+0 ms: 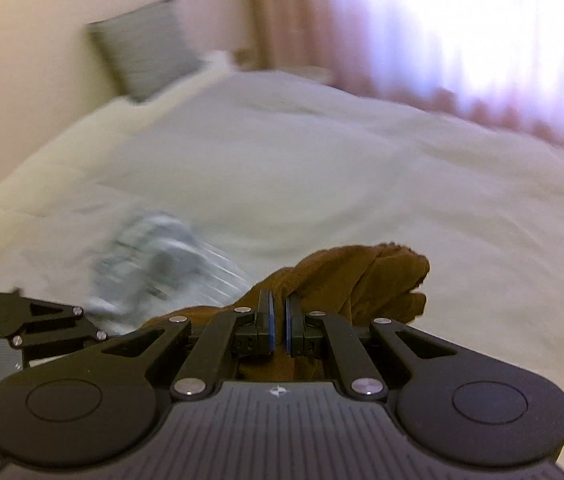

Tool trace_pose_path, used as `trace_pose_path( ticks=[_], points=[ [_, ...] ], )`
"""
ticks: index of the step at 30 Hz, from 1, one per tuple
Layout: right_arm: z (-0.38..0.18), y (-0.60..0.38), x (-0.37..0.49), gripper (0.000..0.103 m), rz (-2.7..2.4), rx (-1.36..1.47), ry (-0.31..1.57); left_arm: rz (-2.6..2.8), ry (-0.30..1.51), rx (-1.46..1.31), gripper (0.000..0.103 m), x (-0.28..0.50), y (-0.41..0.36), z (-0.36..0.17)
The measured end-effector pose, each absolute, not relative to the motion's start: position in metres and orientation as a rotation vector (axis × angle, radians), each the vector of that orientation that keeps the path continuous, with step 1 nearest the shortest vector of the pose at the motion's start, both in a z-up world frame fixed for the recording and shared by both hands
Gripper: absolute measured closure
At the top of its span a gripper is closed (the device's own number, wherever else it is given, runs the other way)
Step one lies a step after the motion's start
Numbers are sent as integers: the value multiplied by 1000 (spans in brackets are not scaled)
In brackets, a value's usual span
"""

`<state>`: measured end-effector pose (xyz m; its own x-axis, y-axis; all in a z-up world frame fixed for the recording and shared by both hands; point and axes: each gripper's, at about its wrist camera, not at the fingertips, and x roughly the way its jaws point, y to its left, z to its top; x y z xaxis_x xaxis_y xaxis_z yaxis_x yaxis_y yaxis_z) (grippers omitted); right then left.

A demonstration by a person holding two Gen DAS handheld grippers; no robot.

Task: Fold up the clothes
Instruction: 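Lift the brown shorts with both grippers and carry them onto open bedspace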

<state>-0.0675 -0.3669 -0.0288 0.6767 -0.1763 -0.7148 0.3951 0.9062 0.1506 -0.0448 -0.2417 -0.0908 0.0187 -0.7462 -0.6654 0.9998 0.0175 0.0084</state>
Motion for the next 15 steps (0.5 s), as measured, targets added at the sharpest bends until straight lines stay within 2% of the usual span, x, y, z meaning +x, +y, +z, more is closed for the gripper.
trace_pose_path(
  ticks=[3, 7, 9, 12, 15],
  points=[
    [-47, -398, -141, 98, -395, 356, 780, -1521, 610, 629, 83, -99, -280, -105],
    [-84, -439, -228, 96, -427, 447, 852, -1532, 719, 701, 75, -150, -311, -133],
    [-106, -457, -261, 88, -430, 511, 901, -1524, 770, 723, 74, -166, -320, -144],
    [-129, -481, -305, 85, -435, 570, 929, -1511, 838, 743, 59, -184, -328, -156],
    [-145, -495, -334, 83, -454, 603, 935, -1502, 878, 757, 53, -185, -333, -161]
  ],
)
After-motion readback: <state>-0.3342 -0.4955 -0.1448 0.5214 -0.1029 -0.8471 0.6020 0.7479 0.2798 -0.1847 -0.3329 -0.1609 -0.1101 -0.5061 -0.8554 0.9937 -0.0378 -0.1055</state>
